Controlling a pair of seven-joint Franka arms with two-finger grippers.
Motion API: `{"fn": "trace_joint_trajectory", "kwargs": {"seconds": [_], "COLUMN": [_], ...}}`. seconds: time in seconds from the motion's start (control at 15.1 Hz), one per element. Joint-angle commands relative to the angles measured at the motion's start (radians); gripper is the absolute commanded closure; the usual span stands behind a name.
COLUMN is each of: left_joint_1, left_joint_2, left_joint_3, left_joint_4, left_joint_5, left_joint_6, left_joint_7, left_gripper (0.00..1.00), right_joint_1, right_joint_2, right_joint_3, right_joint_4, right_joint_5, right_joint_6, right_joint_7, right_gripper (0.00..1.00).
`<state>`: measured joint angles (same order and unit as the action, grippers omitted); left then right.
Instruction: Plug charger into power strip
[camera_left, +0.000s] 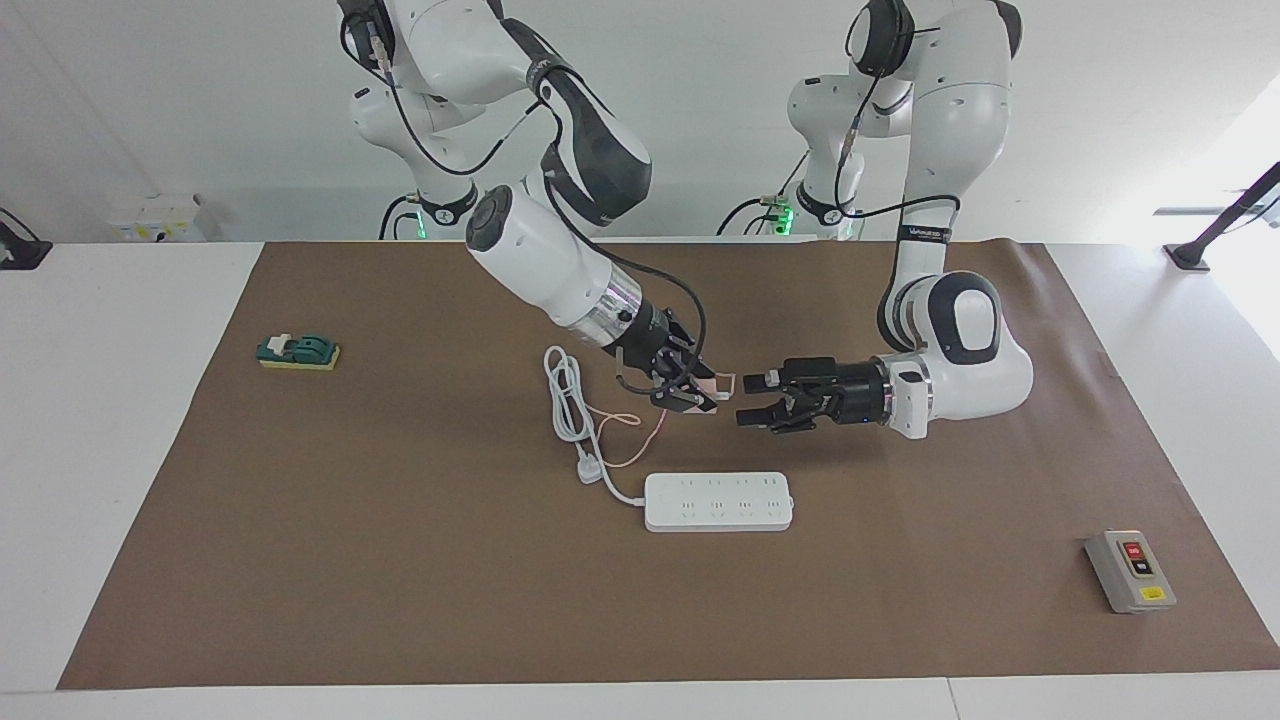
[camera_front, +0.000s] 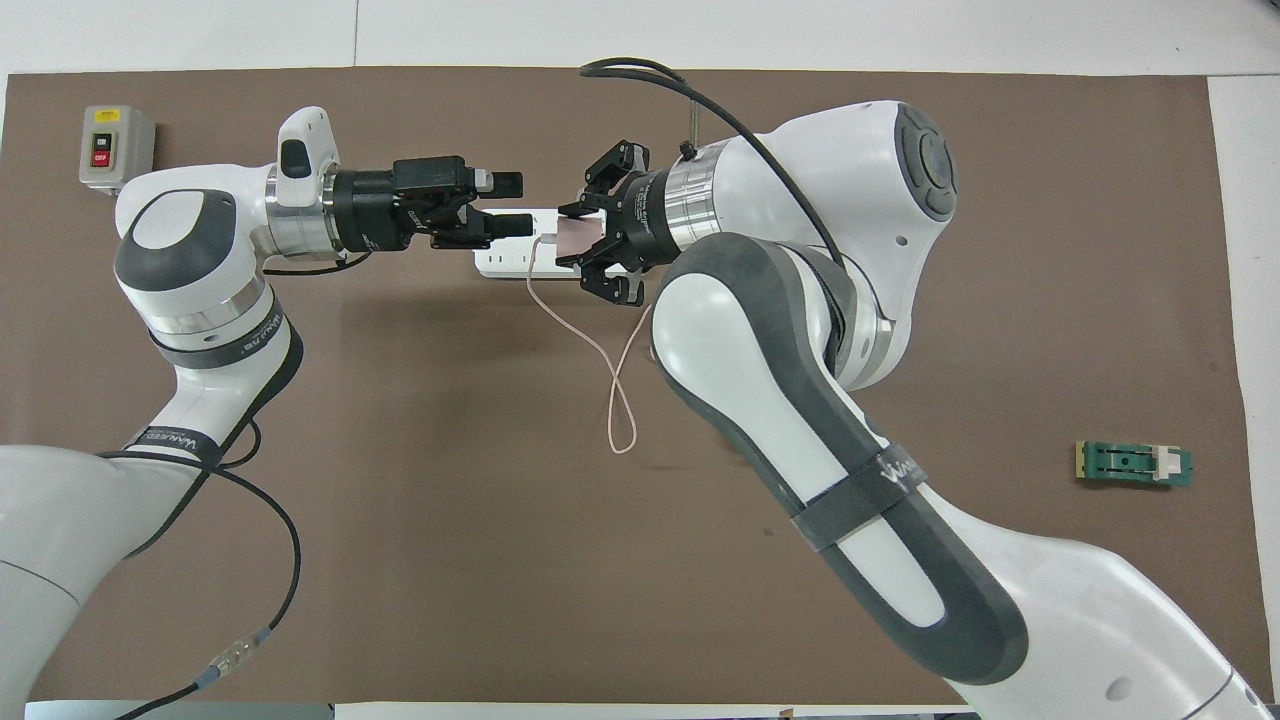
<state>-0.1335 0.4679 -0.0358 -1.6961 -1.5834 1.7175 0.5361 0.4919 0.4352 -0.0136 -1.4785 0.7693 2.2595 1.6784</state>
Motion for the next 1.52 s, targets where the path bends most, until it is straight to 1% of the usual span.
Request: {"fn": "trace_joint_trajectory", "kwargs": {"seconds": [0.0,0.99,1.26,1.46], "left_joint_1": [0.008,-0.011,-0.024,-0.034], "left_joint_2": [-0.017,0.012,0.015,0.035], "left_joint_3": [-0.001,-0.006,-0.006,-0.006], "left_joint_4": [-0.028,-0.028,-0.024,-0.01], "left_joint_5": [0.01,-0.001,-0.029,-0.046], "left_joint_6": [-0.018,-0.012,-0.007,-0.004], "left_joint_7": [-0.001,0.03,0.035,0.059], "left_gripper": [0.0,0.0,0.0,0.0], "right_joint_1": [-0.009,-0.016,-0.016,-0.015], "right_joint_2": [0.014,0.014,0.014,0.014], "right_joint_3": [0.004,0.004,0.004,0.004], "right_joint_4": [0.029,0.029,0.029,0.029], "right_joint_5": [-0.027,-0.019,-0.018,-0.018], "right_joint_6": [-0.02,-0.018,-0.018,-0.018], "right_joint_7": [0.026,0.023,0.023,0.023], "right_gripper": [1.0,1.0,1.0,1.0]}}
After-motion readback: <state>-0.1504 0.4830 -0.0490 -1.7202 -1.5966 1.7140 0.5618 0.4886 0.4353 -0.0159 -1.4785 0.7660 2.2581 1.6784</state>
